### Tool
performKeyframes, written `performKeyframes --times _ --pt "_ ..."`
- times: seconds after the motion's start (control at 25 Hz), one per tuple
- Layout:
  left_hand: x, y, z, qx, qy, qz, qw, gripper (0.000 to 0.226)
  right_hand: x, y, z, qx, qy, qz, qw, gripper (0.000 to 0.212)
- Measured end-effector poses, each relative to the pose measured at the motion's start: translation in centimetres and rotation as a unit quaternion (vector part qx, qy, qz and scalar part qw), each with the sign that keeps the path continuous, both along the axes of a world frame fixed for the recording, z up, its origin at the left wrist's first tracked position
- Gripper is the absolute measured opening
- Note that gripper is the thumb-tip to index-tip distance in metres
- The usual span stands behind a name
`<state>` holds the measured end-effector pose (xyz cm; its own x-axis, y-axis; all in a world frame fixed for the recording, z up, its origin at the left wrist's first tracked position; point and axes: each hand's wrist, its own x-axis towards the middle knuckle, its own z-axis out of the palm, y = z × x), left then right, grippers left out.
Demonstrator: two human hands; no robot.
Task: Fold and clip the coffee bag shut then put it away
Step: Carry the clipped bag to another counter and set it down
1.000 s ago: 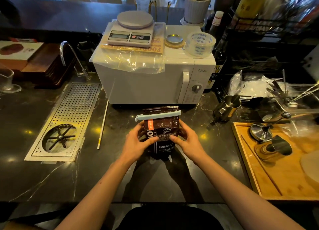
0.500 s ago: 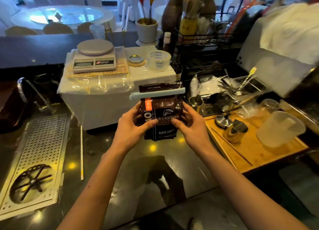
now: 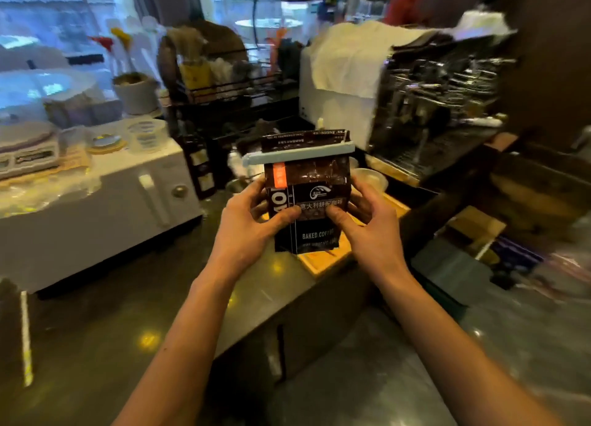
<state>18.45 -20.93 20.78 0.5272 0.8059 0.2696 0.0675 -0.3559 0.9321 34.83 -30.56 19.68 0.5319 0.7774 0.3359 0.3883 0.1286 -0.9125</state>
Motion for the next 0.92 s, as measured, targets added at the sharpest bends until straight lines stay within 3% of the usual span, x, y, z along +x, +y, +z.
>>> performKeyframes --times 0.24,0.4,0.48,0.6,0.92 --pt "14.7 -11.3 0.6 -0.019 -0.004 -0.137 0.99 0.052 10.1 -15.7 0.5 0.029 0.01 -0.185 0.982 0.055" --pt "22.8 -18.2 0.3 -0.034 0.017 -0.24 0.97 0.075 14.7 -25.3 0.3 0.039 0.038 -0.298 0.953 0.054" --pt "26.1 -21.3 0.3 -0.023 0.025 -0.291 0.956 0.071 15.8 -29.2 0.2 0.04 0.045 -0.356 0.932 0.055" --pt "30.0 -25.2 0.3 -0.014 0.031 -0.353 0.935 0.058 16.9 -33.5 0.1 0.054 0.052 -0.417 0.906 0.055" --pt "40.9 -29.8 -0.7 -0.023 0.014 -0.473 0.881 0.067 22.8 -38.6 -0.2 0.032 0.013 -0.541 0.84 0.052"
